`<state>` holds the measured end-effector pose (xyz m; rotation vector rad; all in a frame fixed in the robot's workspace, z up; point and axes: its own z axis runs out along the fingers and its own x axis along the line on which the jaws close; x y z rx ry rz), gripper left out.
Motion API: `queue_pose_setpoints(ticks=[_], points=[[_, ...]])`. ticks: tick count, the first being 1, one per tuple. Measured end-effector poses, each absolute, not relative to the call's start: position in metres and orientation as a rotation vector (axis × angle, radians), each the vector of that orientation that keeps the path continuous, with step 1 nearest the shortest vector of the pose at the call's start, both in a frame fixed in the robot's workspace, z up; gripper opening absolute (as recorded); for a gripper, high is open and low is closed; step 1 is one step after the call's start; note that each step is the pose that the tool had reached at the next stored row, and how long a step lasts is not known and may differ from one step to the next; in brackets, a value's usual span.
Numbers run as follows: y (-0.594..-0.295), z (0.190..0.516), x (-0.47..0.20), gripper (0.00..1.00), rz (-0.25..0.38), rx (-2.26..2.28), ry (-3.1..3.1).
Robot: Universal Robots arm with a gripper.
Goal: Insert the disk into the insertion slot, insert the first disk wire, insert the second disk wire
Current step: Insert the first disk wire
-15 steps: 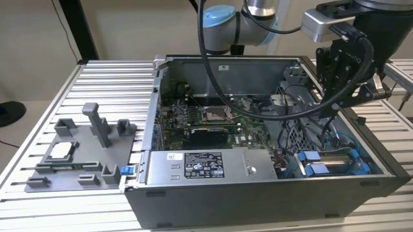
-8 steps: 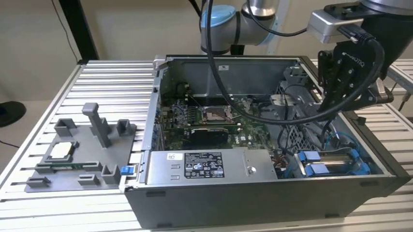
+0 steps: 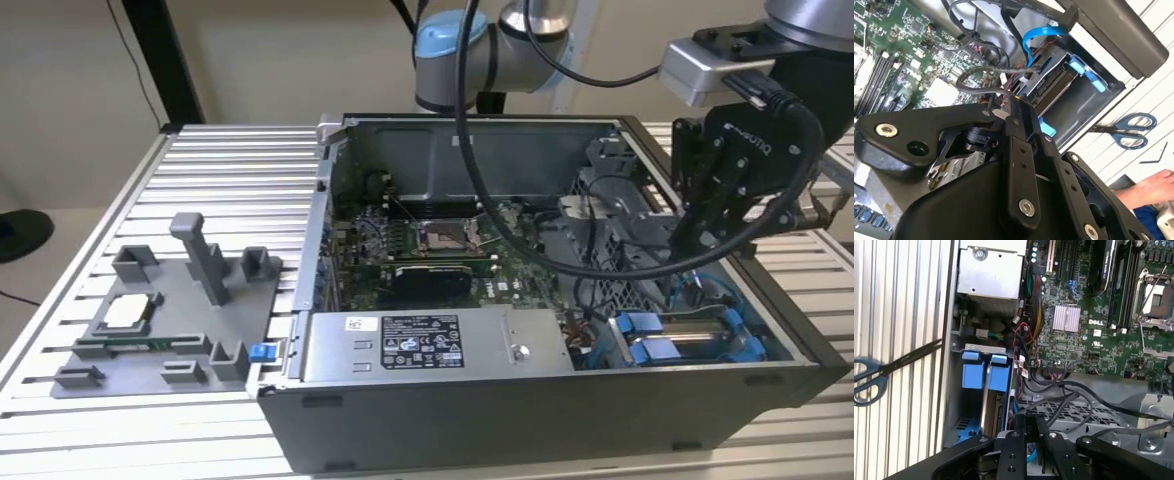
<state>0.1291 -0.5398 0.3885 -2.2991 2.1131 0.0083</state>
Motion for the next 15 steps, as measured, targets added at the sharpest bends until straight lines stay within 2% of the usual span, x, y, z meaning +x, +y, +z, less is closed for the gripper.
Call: queue_pose_setpoints(ticks=[15], points=[[-0.548,0.372,0.149,0.0,0.024,-2.299,2.126]])
